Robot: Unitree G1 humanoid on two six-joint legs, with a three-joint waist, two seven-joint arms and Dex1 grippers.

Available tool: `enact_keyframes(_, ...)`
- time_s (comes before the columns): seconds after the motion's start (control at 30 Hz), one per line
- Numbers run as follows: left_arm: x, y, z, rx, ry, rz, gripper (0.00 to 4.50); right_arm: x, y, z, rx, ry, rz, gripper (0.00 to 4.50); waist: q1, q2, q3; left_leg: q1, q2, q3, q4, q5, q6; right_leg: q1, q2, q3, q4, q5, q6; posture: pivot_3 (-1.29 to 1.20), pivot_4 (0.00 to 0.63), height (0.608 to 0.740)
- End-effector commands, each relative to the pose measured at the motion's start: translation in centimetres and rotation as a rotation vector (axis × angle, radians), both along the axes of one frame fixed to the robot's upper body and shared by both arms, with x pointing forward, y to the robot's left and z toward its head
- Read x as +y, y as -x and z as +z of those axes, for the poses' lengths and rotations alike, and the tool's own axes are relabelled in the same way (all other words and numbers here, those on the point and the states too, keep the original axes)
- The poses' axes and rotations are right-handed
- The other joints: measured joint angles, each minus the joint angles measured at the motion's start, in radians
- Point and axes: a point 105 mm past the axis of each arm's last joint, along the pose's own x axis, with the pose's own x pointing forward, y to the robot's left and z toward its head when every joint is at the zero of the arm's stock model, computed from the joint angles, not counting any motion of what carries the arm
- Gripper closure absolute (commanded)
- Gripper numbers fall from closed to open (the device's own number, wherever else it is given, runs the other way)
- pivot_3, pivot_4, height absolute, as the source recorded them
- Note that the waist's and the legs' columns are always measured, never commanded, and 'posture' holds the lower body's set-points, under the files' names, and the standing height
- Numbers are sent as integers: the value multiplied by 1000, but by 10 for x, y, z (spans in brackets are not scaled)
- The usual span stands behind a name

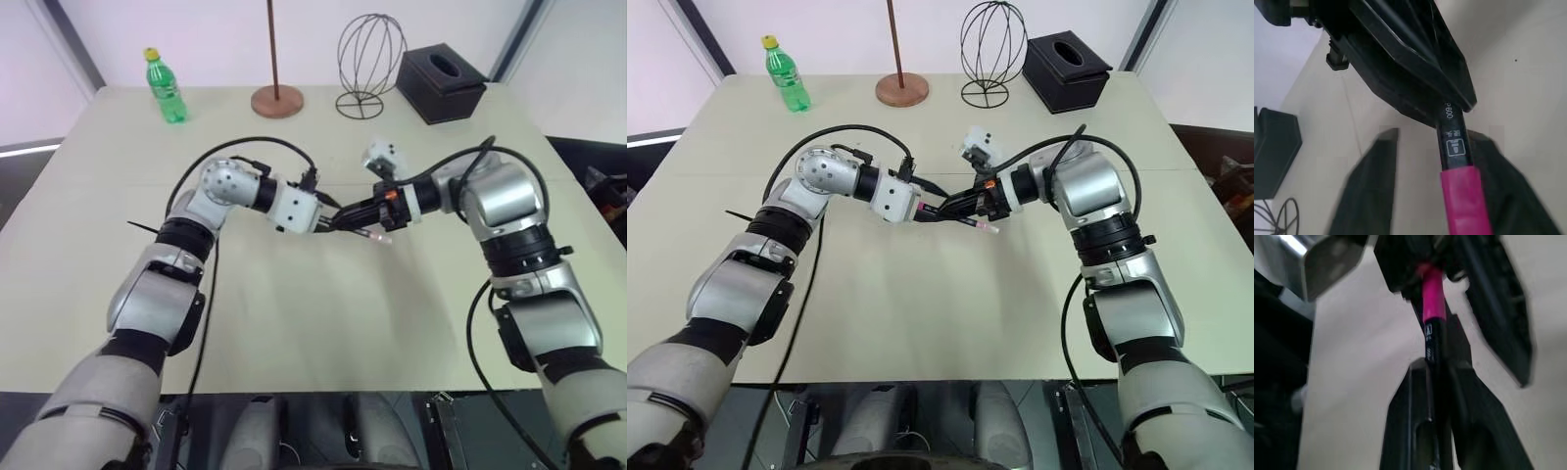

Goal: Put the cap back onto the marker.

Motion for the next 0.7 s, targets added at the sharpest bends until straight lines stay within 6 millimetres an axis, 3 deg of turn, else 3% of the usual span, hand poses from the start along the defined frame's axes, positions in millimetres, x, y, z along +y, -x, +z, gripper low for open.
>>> enact_keyframes(0.03, -7, 1, 5, -3, -7, -17, 2348, 17, 12, 30, -88, -82, 121, 4500, 2, 0, 0, 0, 0, 0, 0, 0, 0, 0, 0, 0, 0, 0, 0, 0, 150, 740)
enact_keyframes(0.37, -3, -1, 13, 2, 1, 2, 2348, 14, 11, 20, -73, -62, 105, 4500, 0, 0, 0, 0, -1, 0, 0, 0, 0, 0, 0, 0, 0, 0, 0, 0, 150, 740)
enact_keyframes(0.7, 24, -9, 30, 40, 0, 103, 2348, -6, -19, -8, -90, -1, -92, 4500, -3, 0, 0, 0, 0, 0, 0, 0, 0, 0, 0, 0, 0, 0, 0, 0, 150, 740)
